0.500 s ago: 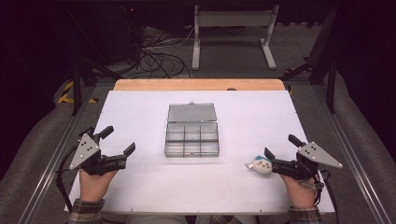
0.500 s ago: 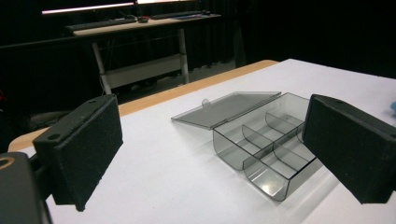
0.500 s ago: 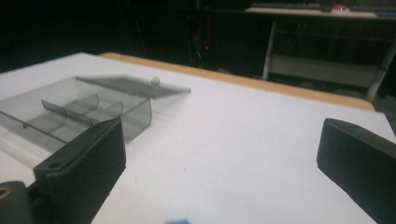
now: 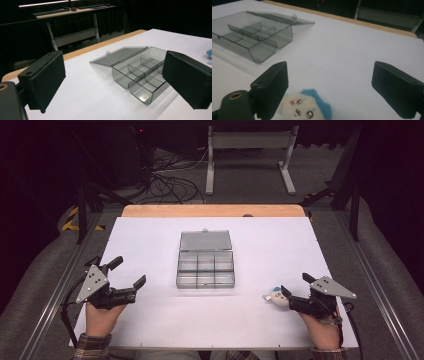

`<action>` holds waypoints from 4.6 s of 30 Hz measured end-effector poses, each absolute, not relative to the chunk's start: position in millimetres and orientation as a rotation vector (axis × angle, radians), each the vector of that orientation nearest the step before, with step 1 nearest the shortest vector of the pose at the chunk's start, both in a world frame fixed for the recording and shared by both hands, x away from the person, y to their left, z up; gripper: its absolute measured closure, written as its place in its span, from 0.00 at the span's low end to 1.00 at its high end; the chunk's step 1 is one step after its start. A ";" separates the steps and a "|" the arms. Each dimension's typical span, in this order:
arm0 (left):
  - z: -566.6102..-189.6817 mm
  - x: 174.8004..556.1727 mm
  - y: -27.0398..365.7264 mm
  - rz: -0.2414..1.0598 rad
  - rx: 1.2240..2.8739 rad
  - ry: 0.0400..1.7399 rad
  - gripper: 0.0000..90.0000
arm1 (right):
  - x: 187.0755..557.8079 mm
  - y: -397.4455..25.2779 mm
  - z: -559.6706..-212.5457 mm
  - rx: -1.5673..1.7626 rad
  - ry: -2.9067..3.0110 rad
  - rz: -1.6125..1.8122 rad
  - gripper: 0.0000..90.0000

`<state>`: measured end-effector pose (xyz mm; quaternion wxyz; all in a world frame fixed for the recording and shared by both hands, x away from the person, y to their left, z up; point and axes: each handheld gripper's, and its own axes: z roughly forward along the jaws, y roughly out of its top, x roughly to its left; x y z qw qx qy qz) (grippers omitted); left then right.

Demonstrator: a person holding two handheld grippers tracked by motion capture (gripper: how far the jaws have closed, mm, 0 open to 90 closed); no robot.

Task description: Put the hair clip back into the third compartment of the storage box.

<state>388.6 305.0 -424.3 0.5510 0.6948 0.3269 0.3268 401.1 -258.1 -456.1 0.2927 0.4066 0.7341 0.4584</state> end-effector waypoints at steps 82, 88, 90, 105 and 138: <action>-434.2 393.8 300.2 0.743 1.704 0.770 0.06 | 423.2 -215.3 -472.1 1.055 2.256 1.104 0.48; -434.8 393.9 299.5 0.738 1.700 0.773 0.06 | 425.2 -209.2 -469.7 1.042 2.247 1.115 0.48; -434.8 394.1 298.6 0.735 1.705 0.770 0.06 | 426.0 -206.8 -468.0 1.035 2.243 1.126 0.48; -436.1 395.1 295.4 0.734 1.715 0.760 0.06 | 430.6 -189.7 -457.1 0.998 2.231 1.187 0.48; -438.0 393.1 296.1 0.731 1.705 0.761 0.06 | 446.7 -151.5 -446.2 0.953 2.188 1.290 0.50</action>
